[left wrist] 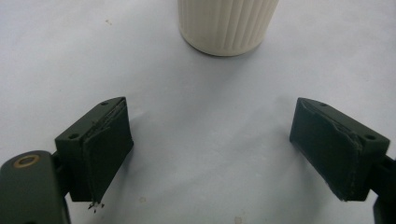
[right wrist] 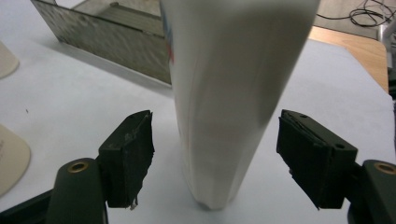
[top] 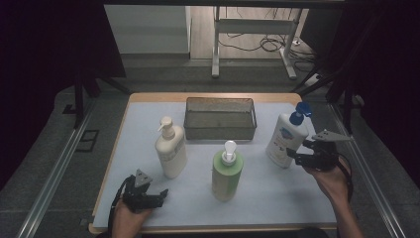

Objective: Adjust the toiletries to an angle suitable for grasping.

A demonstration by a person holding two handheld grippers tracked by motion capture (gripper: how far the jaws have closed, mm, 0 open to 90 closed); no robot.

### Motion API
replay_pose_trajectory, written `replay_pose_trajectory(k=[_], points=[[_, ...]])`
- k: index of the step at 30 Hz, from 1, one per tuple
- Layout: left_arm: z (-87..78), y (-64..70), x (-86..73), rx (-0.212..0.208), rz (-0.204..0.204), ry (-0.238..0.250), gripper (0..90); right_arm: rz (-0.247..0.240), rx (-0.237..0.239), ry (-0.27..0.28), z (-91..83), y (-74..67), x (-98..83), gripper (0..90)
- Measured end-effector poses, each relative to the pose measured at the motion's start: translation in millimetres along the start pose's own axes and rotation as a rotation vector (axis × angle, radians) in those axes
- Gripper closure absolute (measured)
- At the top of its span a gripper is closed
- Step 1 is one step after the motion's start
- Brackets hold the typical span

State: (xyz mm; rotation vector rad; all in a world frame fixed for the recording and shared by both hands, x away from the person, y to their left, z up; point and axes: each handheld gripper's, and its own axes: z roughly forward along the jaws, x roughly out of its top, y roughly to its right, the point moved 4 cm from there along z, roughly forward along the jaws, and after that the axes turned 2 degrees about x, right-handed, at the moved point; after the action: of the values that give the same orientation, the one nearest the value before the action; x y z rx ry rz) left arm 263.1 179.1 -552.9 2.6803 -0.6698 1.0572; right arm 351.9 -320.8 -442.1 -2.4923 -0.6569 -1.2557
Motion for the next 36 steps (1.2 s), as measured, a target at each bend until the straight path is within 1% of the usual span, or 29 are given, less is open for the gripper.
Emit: replay_pose_trajectory(k=[2, 7, 10, 13, 14, 18, 20, 24, 27, 30, 36], points=[[0.0, 0.0, 0.0, 0.0, 0.0, 0.0, 12.3, 0.001, 0.008, 0.01, 2.4, 0.9, 4.4, 27.1], [0.0, 0.0, 0.0, 0.0, 0.0, 0.0, 12.3, -0.009, 0.012, 0.013, 7.7, 1.8, 11.4, 27.1], [0.0, 0.0, 0.0, 0.0, 0.0, 0.0, 12.3, -0.018, 0.017, 0.005, 15.9, 2.8, 16.7, 27.7], [0.0, 0.0, 0.0, 0.0, 0.0, 0.0, 12.3, -0.021, 0.018, -0.001, 19.5, 2.6, 18.3, 29.0], [0.0, 0.0, 0.0, 0.0, 0.0, 0.0, 12.3, -0.031, 0.015, -0.007, 23.2, 2.8, 19.5, 30.4], [0.0, 0.0, 0.0, 0.0, 0.0, 0.0, 12.3, -0.037, 0.011, -0.015, 30.0, 3.2, 21.3, 32.8], [0.0, 0.0, 0.0, 0.0, 0.0, 0.0, 12.3, -0.04, 0.011, -0.014, 32.3, 3.1, 22.0, 36.3], [0.0, 0.0, 0.0, 0.0, -0.001, 0.0, 12.3, -0.063, 0.006, -0.008, 33.4, 2.6, 22.3, 37.8], [0.0, 0.0, 0.0, 0.0, 0.0, 0.0, 12.3, -0.051, 0.01, -0.008, 32.9, 2.8, 22.3, 38.4], [0.0, 0.0, 0.0, 0.0, 0.0, 0.0, 12.3, -0.041, 0.0, -0.013, 32.4, 1.6, 22.9, 39.0], [0.0, 0.0, 0.0, 0.0, -0.001, 0.0, 12.3, -0.046, -0.014, -0.02, 29.6, -2.1, 23.3, 40.1]])
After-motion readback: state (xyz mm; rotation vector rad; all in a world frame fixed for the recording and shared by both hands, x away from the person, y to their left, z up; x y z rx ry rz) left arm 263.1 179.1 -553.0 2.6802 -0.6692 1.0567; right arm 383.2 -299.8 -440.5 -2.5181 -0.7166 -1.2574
